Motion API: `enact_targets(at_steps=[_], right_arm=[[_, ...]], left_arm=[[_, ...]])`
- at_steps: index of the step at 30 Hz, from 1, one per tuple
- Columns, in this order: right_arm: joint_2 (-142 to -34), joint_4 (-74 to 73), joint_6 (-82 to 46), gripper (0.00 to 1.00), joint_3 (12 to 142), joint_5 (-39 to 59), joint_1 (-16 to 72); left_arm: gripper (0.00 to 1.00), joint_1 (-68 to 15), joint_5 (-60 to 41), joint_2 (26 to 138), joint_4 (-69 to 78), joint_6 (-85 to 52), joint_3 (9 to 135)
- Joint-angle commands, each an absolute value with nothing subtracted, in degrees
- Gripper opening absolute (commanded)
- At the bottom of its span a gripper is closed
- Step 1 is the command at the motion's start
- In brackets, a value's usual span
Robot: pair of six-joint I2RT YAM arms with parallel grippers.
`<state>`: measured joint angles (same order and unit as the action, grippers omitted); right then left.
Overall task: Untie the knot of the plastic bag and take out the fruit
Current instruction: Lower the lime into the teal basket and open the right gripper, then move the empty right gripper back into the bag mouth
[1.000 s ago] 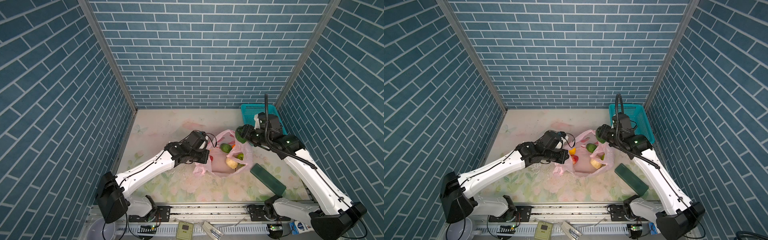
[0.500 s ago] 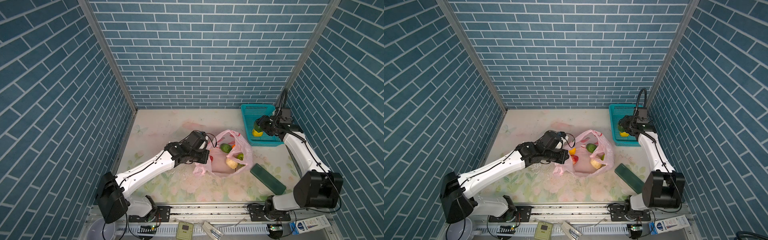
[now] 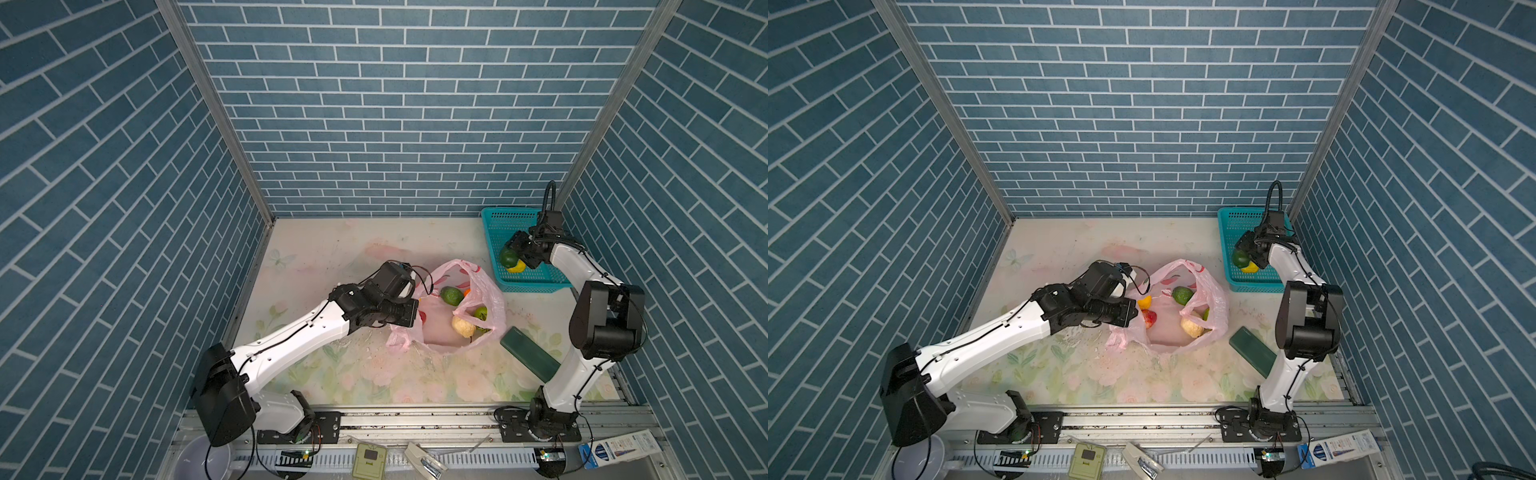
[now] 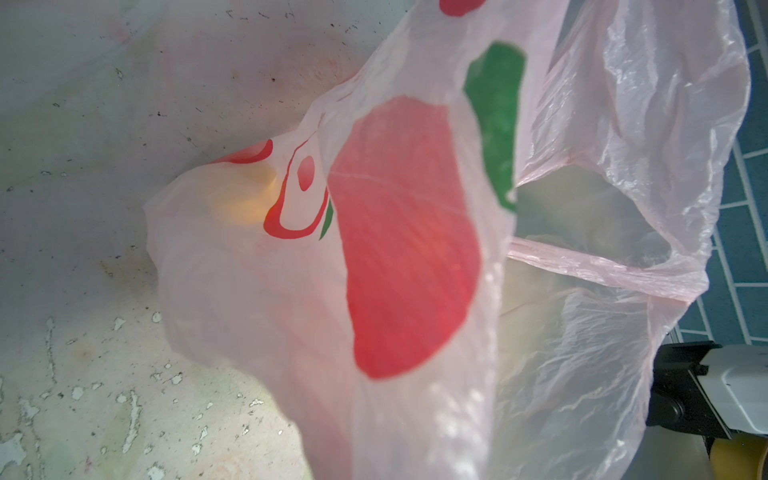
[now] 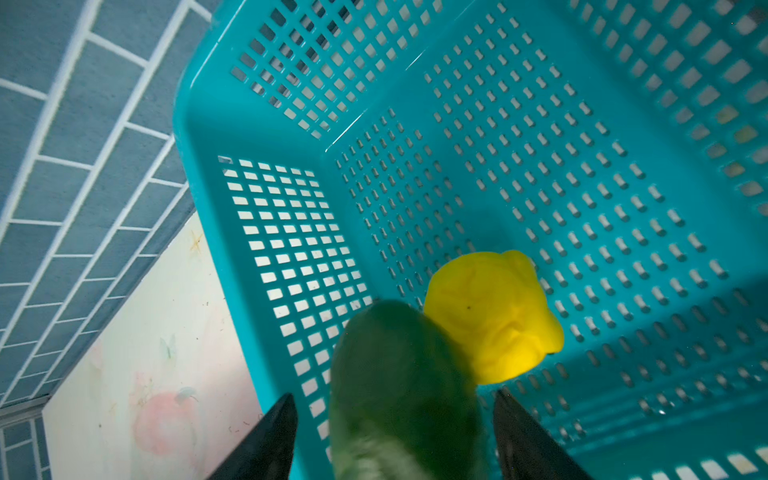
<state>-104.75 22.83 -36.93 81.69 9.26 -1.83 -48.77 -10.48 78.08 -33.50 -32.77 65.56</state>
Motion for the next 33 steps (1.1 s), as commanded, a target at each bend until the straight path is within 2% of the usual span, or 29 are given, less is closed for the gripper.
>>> enact_targets(at_steps=[1,16,25,33], right_arm=[[-104.64,22.89,-35.42,0.78,83.83,8.21,-1.85],[-98.62,24.58,-34.72,0.80,81.84,10.25,-1.69],[-84.77,32.84,-33.66,0.80,75.77,13.01,2.26],[-70.51,41.13,-36.34,0.80,70.89,11.38,11.85]], left_arm=[[0.00,-48.82,-9.76,77.31,-33.05,-33.05,65.97],[0.00,-48.87,-9.74,77.21,-32.71,-33.13,65.74],[0.00,-48.87,-10.14,77.43,-31.72,-32.84,65.96],[0.00,-48.82,-11.16,77.71,-31.66,-32.08,66.01]])
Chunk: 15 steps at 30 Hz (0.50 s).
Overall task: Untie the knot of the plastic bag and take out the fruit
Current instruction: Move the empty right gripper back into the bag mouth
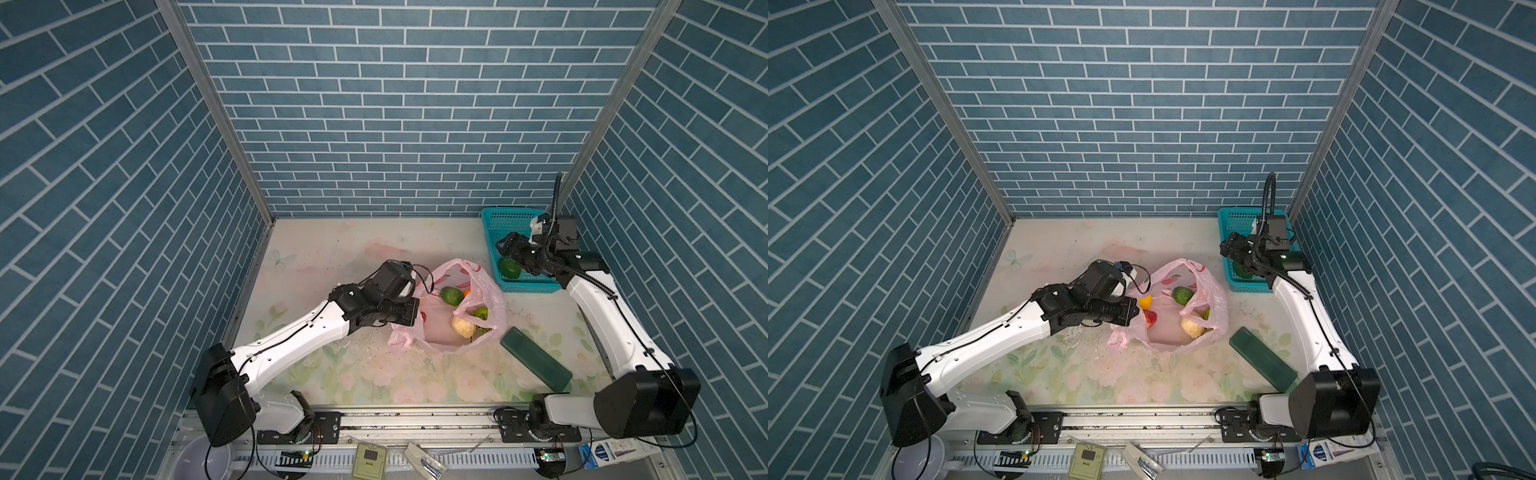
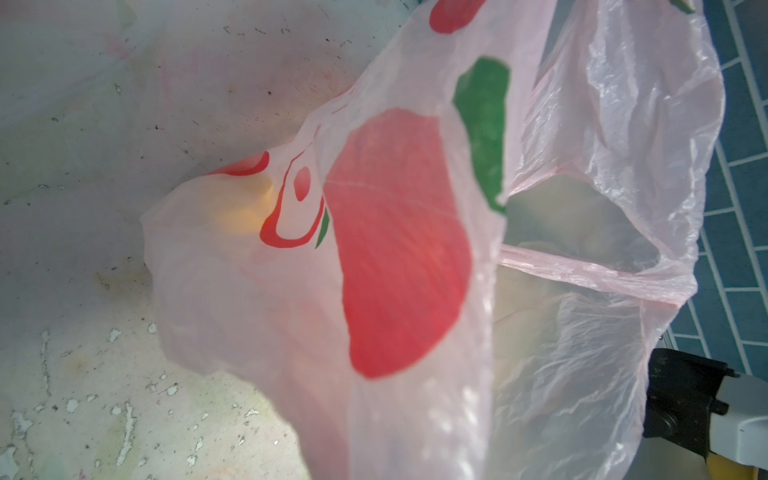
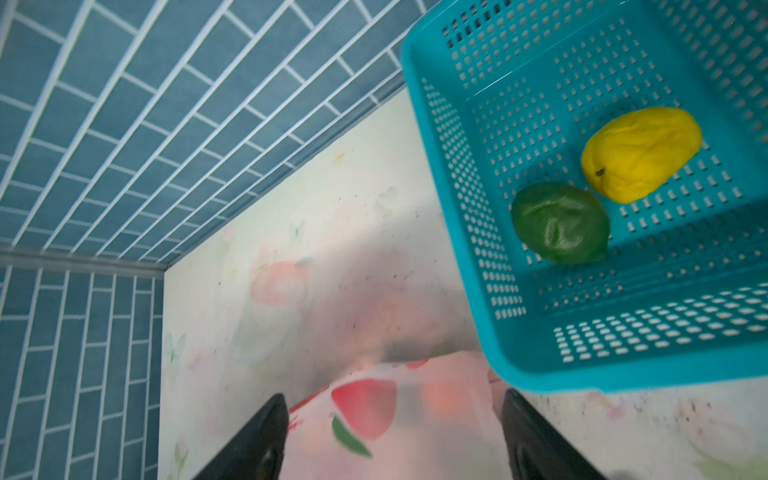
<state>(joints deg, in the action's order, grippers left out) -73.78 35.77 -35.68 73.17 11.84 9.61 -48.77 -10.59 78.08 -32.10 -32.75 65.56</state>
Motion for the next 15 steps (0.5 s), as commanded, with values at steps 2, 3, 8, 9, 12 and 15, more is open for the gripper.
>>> enact_targets(at_steps=[2,3,8,9,12,15], right_arm=[[-68.18,42.82,-37.31,0.80,70.40,10.75,14.46],[-67.01,43.59,-37.88,0.80,70.19,10.25,15.79],[-62.42,44.20,-40.96,0.80,68.45,9.12,22.18],[-61.71,44.21,-41.63,0.79,68.13,8.52,23.79],[-60.58,44.25,-43.29,0.79,67.13,7.16,28.70],[-60.36,43.57,-45.00,0.80,66.38,5.38,34.11]], left_arm=[[0.00,-48.87,-11.47,77.73,-31.63,-31.99,65.90],[0.00,-48.82,-11.58,77.66,-31.56,-31.91,65.83],[0.00,-48.86,-12.12,77.81,-31.52,-31.56,65.92],[0.00,-48.87,-12.13,77.94,-31.64,-31.34,66.09],[0.00,-48.82,-12.24,77.81,-31.68,-31.19,66.27],[0.00,-48.87,-12.22,77.69,-31.58,-31.14,66.18]])
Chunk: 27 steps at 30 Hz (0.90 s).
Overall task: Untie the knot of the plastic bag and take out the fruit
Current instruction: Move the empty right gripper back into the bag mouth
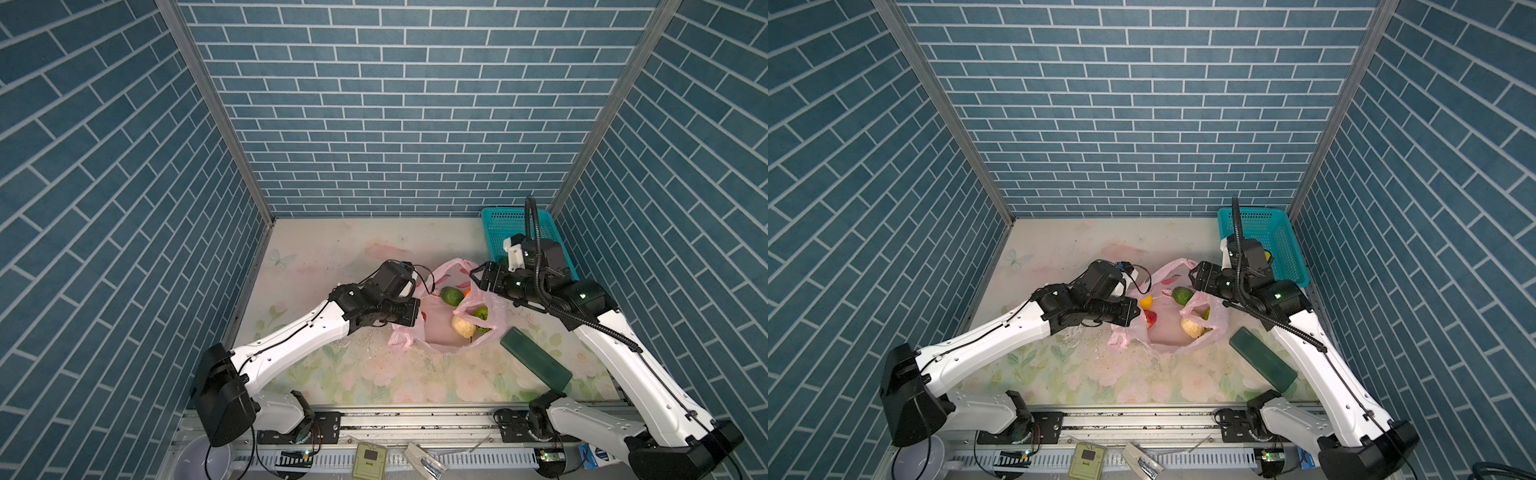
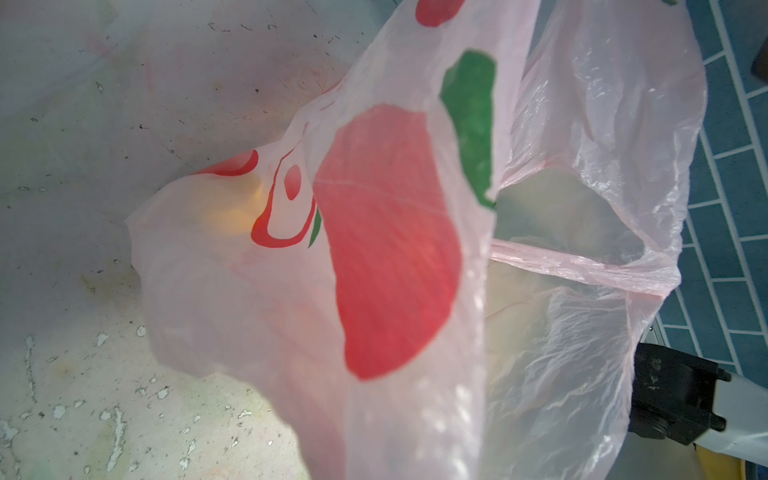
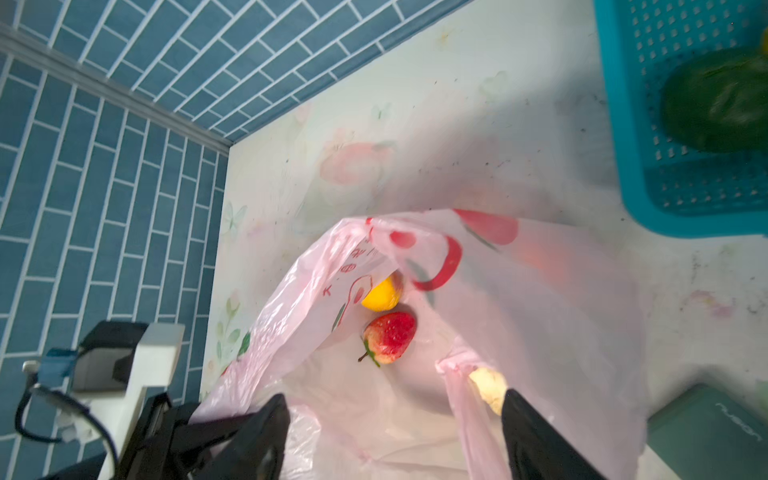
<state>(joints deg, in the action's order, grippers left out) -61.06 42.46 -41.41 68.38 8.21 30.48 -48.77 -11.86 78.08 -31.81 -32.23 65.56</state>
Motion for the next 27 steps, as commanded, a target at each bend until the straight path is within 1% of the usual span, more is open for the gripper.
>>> enact_targets(at_steps=[1,2,6,12,18,22,27], right_arm=[[-60.59,42.95,-45.32,0.79,66.08,5.36,35.82],[-61.10,42.30,-45.74,0.79,65.72,3.63,37.55],[-65.16,39.19,-46.56,0.80,63.93,2.10,42.95],[-71.13,33.97,-50.36,0.78,60.27,-0.61,47.05],[-76.27,29.84,-53.49,0.75,57.29,-0.62,49.54],[-81.05,27.78,-54.66,0.75,57.25,-0.98,49.61],[-85.82,25.84,-57.57,0.75,57.23,-6.72,48.82]], left_arm=[[0.00,-48.86,-12.22,77.55,-31.55,-31.24,66.12],[0.00,-48.87,-12.26,77.40,-31.47,-31.22,66.02],[0.00,-48.86,-12.30,77.09,-30.94,-31.42,65.74],[0.00,-48.87,-12.30,76.96,-30.54,-31.77,65.68],[0.00,-48.95,-12.30,76.48,-29.47,-32.52,65.22],[0.00,-48.96,-12.71,76.50,-28.75,-32.74,64.78],[0.00,-49.11,-13.15,76.44,-28.37,-32.87,63.93]])
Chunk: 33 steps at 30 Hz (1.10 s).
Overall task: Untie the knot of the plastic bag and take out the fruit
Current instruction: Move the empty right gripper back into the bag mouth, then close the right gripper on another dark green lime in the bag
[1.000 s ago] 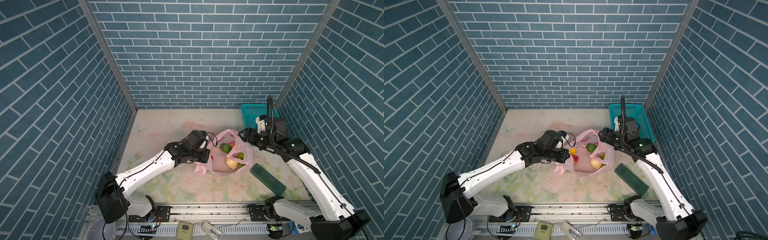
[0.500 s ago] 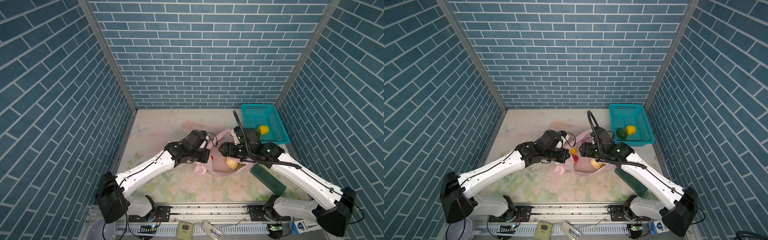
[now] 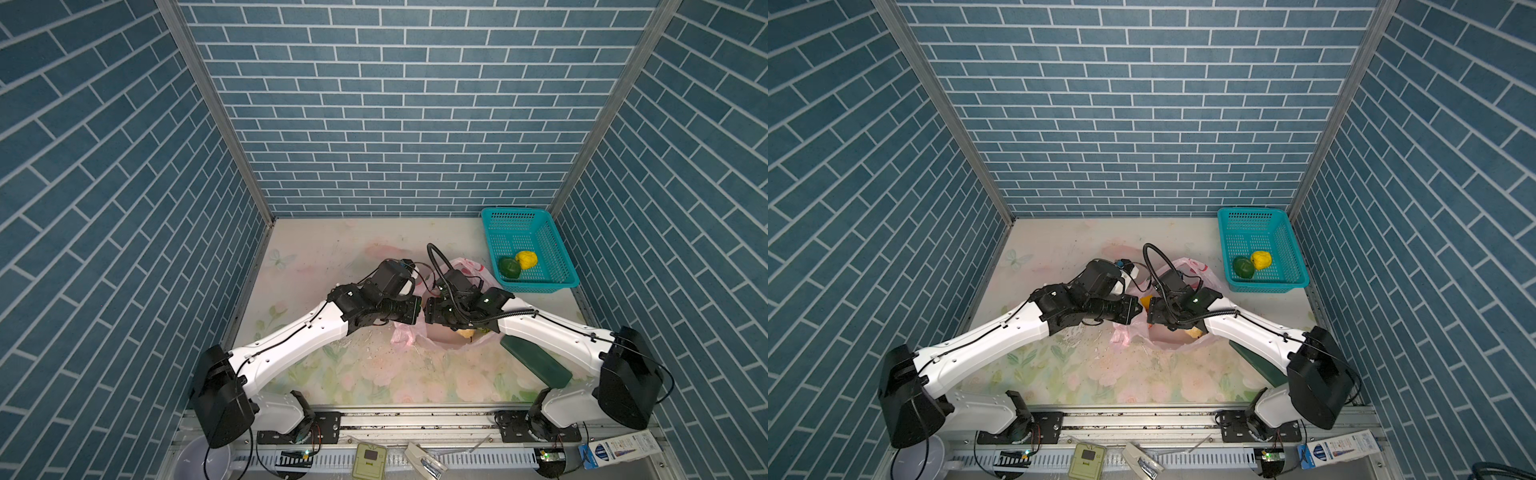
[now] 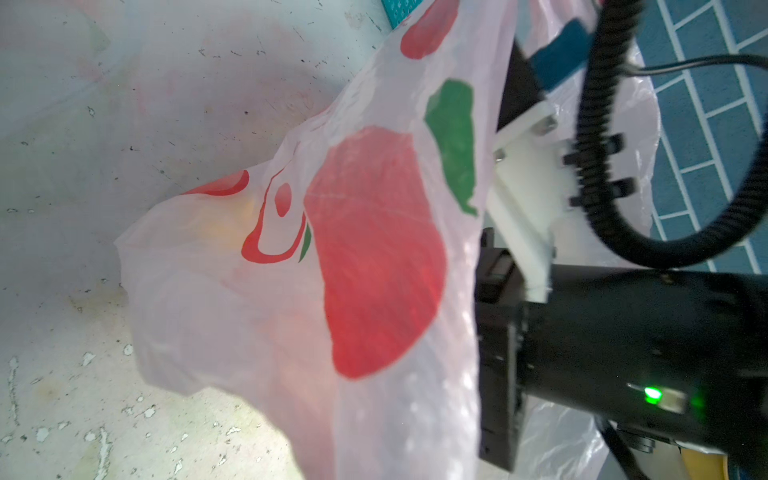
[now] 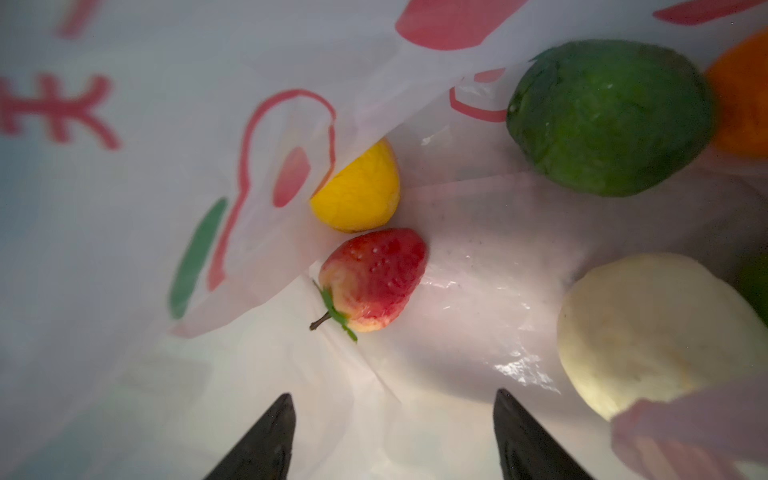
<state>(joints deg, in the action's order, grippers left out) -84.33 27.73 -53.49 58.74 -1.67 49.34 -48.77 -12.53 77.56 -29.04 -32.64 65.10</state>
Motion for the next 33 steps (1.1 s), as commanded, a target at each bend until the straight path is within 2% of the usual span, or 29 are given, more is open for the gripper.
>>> enact_targets(at_steps=[1,6,12,25,33], right_arm=[[-86.42,25.58,-58.06,0.75,57.18,-7.97,48.34],[-86.00,26.07,-61.42,0.75,55.14,-16.47,44.89],[-85.17,28.05,-61.47,0.75,54.34,-21.75,40.65],[-89.97,12.27,-63.02,0.80,53.64,-17.05,39.29],[-95.94,12.74,-65.43,0.83,57.68,-20.25,38.96]], left_arm=[[0.00,-49.17,-13.18,76.38,-28.30,-32.87,63.66],[0.00,-50.20,-13.03,75.84,-28.50,-32.77,62.01],[0.00,-52.13,-12.39,75.76,-28.83,-32.52,60.65],[0.00,-53.44,-11.70,77.18,-28.13,-31.98,61.65],[0.00,-53.39,-12.31,78.10,-28.12,-31.52,62.67]])
